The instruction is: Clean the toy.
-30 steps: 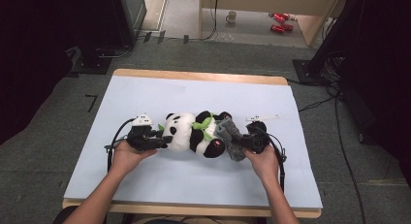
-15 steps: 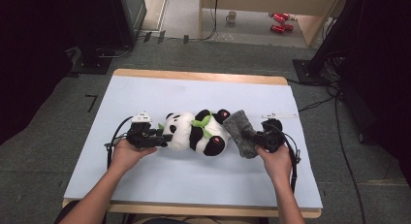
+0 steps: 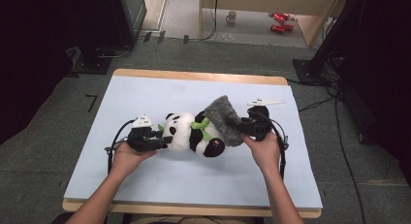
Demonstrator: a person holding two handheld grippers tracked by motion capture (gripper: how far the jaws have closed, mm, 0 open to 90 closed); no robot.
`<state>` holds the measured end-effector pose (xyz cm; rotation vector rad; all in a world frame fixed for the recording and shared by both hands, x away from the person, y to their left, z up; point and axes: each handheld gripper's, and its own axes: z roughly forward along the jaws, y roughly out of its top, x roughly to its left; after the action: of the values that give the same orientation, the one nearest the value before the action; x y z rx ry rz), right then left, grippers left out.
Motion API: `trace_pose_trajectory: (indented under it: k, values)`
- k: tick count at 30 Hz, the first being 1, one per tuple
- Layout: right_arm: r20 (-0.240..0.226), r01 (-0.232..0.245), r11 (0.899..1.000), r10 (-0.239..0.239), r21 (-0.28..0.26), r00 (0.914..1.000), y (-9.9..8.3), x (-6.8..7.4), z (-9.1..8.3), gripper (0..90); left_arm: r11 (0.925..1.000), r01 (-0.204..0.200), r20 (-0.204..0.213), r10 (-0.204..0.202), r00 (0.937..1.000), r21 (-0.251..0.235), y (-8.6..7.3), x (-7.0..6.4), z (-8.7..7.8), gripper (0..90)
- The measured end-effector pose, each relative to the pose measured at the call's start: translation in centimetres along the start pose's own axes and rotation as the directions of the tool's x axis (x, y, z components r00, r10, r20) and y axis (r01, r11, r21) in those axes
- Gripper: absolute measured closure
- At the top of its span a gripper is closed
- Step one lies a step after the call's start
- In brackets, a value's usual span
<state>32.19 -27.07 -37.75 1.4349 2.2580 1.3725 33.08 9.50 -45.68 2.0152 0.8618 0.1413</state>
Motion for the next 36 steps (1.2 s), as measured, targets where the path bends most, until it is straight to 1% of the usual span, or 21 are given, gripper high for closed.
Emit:
trace_pose_trajectory:
  k: [4,6,7,8,9,11,15,17,19,24,30,32,34,36]
  values:
    - [-0.021,0.034,0.998,-0.033,0.055,0.9992,0.1,0.8,2.3,79.1,0.9998,-0.018,-0.015,0.018,0.9997,0.002,-0.3,-0.3,-0.1,62.1]
    - [-0.017,0.053,0.994,-0.052,0.091,0.9985,-0.1,1.2,3.4,79.0,0.9997,-0.022,-0.018,0.022,0.9996,0.006,-0.4,-0.4,-0.2,62.0]
    - [-0.005,0.062,0.992,-0.062,0.108,0.9981,-0.3,1.3,3.9,78.9,0.9997,-0.024,-0.019,0.024,0.9995,0.007,-0.4,-0.4,-0.2,62.0]
    - [0.004,0.068,0.991,-0.069,0.114,0.9976,-0.5,1.3,4.2,78.9,0.9997,-0.024,-0.021,0.024,0.9995,0.007,-0.4,-0.5,-0.2,62.0]
    - [0.005,0.068,0.992,-0.069,0.108,0.9976,-0.7,1.1,4.2,78.9,0.9996,-0.026,-0.021,0.027,0.9994,0.007,-0.4,-0.5,-0.1,61.9]
    - [-0.003,0.053,0.993,-0.053,0.105,0.9986,-1.1,0.7,4.1,78.9,0.9996,-0.028,-0.019,0.028,0.9994,0.006,-0.4,-0.5,-0.1,61.9]
    - [-0.005,0.044,0.995,-0.044,0.092,0.9990,-1.9,0.0,4.0,79.0,0.9997,-0.021,-0.014,0.021,0.9997,0.011,-0.2,-0.4,-0.1,61.9]
    - [-0.001,0.029,0.995,-0.029,0.094,0.9996,-2.2,-0.3,3.9,79.0,0.9999,-0.001,-0.007,0.002,1.0000,0.016,-0.1,-0.2,0.0,61.8]
    - [0.008,0.022,0.995,-0.023,0.099,0.9997,-2.5,-0.6,3.7,79.0,0.9998,0.008,-0.003,-0.008,1.0000,0.020,0.1,-0.1,0.1,61.8]
    - [0.027,-0.018,0.994,0.015,0.109,0.9995,-3.7,-1.5,3.1,78.9,0.9996,0.016,0.005,-0.016,0.9999,0.022,0.6,0.3,0.4,61.9]
    - [0.059,-0.046,0.991,0.039,0.129,0.9975,-5.2,-2.3,2.9,78.9,0.9989,0.040,0.019,-0.041,0.9990,0.025,1.1,0.8,0.6,61.9]
    - [0.083,-0.057,0.987,0.045,0.153,0.9955,-5.5,-2.6,2.8,78.9,0.9985,0.047,0.022,-0.048,0.9986,0.026,1.2,1.0,0.7,62.0]
    - [0.097,-0.073,0.984,0.058,0.164,0.9936,-5.6,-2.9,2.5,78.9,0.9978,0.062,0.024,-0.063,0.9978,0.022,1.3,1.2,0.7,62.1]
    - [0.123,-0.085,0.981,0.064,0.175,0.9904,-5.6,-3.2,2.1,78.9,0.9970,0.075,0.032,-0.076,0.9966,0.021,1.4,1.4,0.8,62.2]
